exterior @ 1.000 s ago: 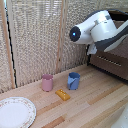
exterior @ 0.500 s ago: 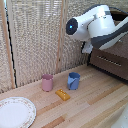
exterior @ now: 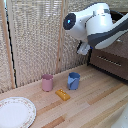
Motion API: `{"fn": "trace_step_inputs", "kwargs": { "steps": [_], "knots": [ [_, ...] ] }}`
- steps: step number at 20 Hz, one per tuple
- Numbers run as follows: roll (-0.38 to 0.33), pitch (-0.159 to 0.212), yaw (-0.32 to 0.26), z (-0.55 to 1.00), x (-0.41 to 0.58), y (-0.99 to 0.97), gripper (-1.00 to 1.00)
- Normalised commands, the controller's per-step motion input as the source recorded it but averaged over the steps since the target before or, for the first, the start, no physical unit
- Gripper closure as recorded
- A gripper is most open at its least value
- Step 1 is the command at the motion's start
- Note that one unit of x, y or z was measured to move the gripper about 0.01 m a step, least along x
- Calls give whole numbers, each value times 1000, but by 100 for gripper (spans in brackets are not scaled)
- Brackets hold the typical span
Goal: Propose to navigate your clamp on the clench of the first drawer. Use gentle force to register to the cabinet. Send posterior your swing mandate till over it lurks, a cup of pink essence. Fortify your grip after aiming concentric with the pink cup’s periphery. Manoeuvre the pink towards the cabinet's top. Drop your compression till the cup is resting inside.
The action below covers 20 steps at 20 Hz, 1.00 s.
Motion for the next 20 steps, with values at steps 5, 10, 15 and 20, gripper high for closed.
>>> {"fn": "trace_step_inputs", "kwargs": {
  "steps": [5, 10, 15, 20],
  "knots": [
    [286, 14, -183, 207, 139, 351, -100],
    [283, 11, -181, 211, 151, 354, -100],
    [276, 3, -175, 220, 195, 366, -100],
    [266, 11, -170, 213, 264, 360, -100]
  ]
}}
